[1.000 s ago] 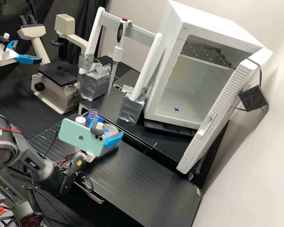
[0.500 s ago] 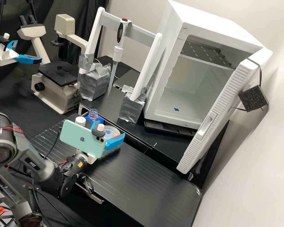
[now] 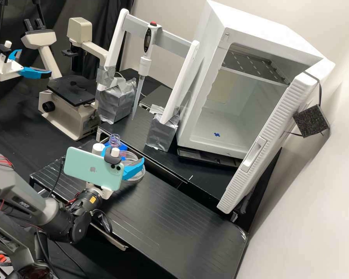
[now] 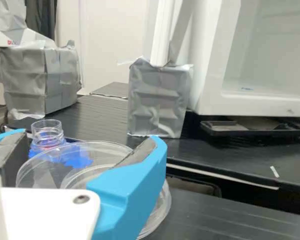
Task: Close the lid
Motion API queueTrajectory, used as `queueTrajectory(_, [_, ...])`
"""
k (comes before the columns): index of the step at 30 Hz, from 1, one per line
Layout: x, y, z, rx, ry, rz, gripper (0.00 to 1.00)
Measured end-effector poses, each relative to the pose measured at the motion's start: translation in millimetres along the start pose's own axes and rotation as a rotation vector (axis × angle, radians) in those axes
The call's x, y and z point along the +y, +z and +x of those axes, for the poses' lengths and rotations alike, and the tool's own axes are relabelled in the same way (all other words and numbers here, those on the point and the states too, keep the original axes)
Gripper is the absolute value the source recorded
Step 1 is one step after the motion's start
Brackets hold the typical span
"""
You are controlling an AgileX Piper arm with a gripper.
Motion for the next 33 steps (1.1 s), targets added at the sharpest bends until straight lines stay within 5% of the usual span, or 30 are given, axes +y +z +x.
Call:
queueTrajectory(23, [1.9,7.6,2.3,-0.043,0.035,0.006,0.0])
queueTrajectory(24, [1.9,7.6,2.3,-0.043,0.035,0.006,1.0])
queueTrajectory(33, [2.8,8.4,2.4,-0.049,0.046,0.012,1.0])
